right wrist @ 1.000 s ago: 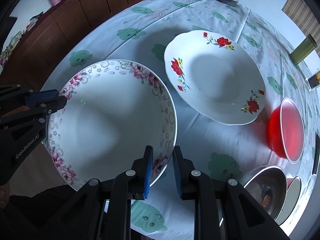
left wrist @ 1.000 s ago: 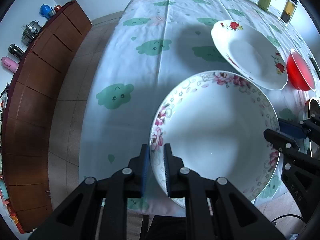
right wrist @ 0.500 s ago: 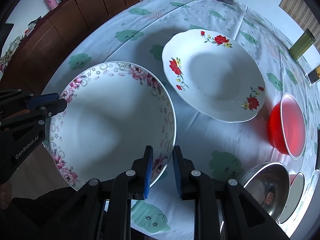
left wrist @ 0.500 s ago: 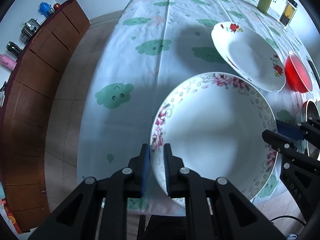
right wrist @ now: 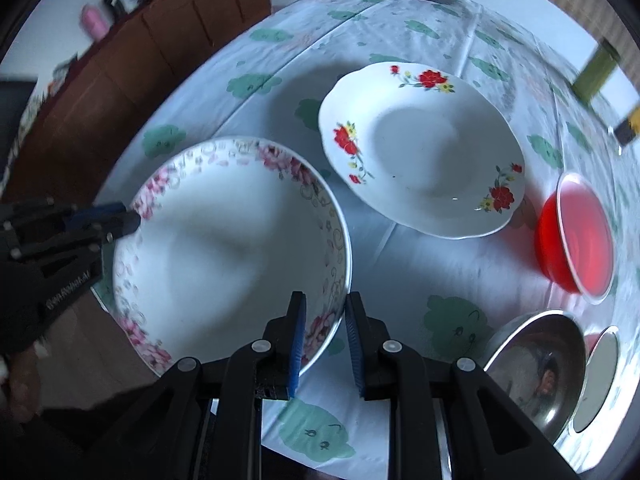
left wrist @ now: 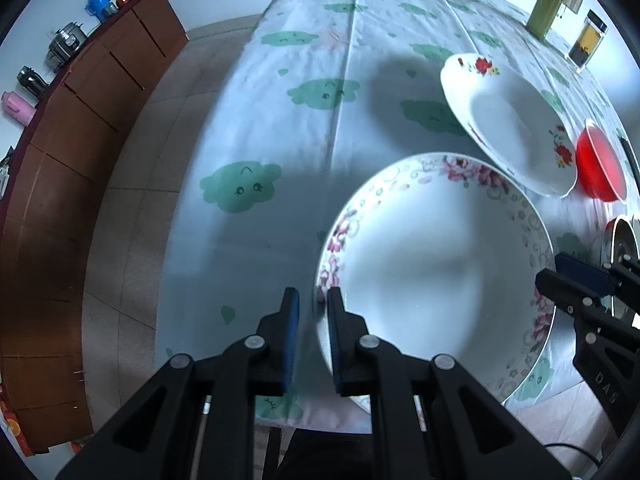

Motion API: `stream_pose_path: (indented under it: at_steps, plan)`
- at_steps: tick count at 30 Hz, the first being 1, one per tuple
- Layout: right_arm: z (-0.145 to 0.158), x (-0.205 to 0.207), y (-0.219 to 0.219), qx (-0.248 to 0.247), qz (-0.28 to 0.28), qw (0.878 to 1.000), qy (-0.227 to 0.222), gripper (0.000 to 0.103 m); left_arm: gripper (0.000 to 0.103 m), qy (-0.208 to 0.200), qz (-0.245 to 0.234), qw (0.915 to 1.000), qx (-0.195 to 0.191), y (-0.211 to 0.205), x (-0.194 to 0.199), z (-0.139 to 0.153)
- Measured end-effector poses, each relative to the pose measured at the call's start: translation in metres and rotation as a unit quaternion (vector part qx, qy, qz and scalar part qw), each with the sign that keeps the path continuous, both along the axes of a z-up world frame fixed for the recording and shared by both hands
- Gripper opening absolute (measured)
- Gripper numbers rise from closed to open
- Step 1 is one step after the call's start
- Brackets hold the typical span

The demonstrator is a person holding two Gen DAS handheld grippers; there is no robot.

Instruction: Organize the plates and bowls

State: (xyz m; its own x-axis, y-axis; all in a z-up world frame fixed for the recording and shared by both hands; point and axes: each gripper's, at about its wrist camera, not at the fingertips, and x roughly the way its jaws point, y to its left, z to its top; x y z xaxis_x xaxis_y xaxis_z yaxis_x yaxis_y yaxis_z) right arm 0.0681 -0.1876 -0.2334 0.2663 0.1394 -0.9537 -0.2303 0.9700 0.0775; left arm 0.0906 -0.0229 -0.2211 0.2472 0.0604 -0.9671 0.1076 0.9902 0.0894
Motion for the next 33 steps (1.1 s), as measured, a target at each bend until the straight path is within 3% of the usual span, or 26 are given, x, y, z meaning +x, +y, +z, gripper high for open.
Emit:
stream_pose_path:
  at_steps: [1, 6, 18, 22, 24, 25, 33]
  plan:
    - [0.000, 0.000, -0.002, 0.008, -0.006, 1.000, 0.001, 0.023, 0.012, -0.003, 0.001, 1.0000, -0.002, 0.001, 0.000, 0.001]
    - [0.004, 0.000, -0.006, 0.029, -0.023, 0.999, -0.006, 0.023, 0.039, -0.030, 0.001, 0.9995, -0.007, 0.002, 0.000, 0.014]
    - [0.012, 0.005, -0.012, 0.040, -0.044, 0.998, -0.013, 0.027, 0.070, -0.030, -0.016, 0.9992, -0.022, -0.007, 0.017, 0.018]
    - [0.014, 0.006, -0.016, 0.046, -0.052, 0.997, -0.016, 0.031, 0.072, -0.031, -0.026, 0.9989, -0.021, -0.012, 0.021, 0.019]
    - [0.017, 0.008, -0.021, 0.055, -0.063, 0.996, -0.021, 0.047, 0.073, -0.034, -0.033, 0.9986, -0.023, -0.015, 0.023, 0.021]
    - [0.018, 0.009, -0.024, 0.059, -0.070, 0.995, -0.024, 0.050, 0.073, -0.036, -0.036, 0.9984, -0.024, -0.016, 0.025, 0.022]
    - [0.026, 0.021, -0.045, 0.062, -0.109, 0.992, -0.032, 0.051, 0.073, -0.042, -0.060, 0.9969, -0.027, -0.027, 0.041, 0.027]
